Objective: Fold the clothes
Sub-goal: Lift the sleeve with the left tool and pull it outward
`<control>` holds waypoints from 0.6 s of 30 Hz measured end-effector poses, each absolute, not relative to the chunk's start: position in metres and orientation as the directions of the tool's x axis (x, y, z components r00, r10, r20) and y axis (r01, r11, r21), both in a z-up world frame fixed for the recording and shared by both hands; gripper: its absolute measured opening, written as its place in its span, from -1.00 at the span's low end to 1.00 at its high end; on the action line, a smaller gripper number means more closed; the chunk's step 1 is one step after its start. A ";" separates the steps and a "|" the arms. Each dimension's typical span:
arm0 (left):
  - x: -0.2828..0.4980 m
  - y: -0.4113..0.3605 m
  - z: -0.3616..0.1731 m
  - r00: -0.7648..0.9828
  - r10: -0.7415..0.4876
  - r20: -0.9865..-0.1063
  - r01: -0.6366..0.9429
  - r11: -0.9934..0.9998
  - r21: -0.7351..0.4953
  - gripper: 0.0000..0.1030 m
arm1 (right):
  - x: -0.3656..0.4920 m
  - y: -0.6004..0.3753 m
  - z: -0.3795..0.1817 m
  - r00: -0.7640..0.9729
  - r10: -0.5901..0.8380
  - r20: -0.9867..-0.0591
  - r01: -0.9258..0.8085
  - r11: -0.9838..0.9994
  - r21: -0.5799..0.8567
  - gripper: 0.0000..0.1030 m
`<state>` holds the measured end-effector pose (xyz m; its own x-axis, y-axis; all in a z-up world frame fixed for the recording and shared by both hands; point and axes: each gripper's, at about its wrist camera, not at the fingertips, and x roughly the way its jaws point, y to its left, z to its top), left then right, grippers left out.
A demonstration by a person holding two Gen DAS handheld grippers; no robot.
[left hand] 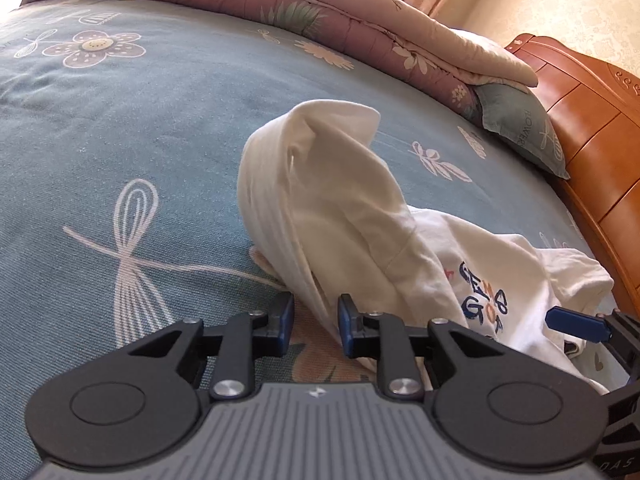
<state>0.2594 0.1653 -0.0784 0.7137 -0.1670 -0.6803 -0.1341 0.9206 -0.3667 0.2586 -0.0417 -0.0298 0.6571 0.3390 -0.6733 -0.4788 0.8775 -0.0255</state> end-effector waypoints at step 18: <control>0.247 0.288 -0.015 0.717 0.034 -0.696 -0.238 0.951 -0.198 -0.93 | 0.245 -0.051 -0.012 0.683 0.362 -0.635 -0.480 0.877 -0.016 1.00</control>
<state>0.2465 0.2883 -0.0147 0.7171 0.0345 -0.6961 -0.2380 0.9509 -0.1980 0.2454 -0.0505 -0.0121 0.6828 0.3620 -0.6346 -0.4800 0.8771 -0.0162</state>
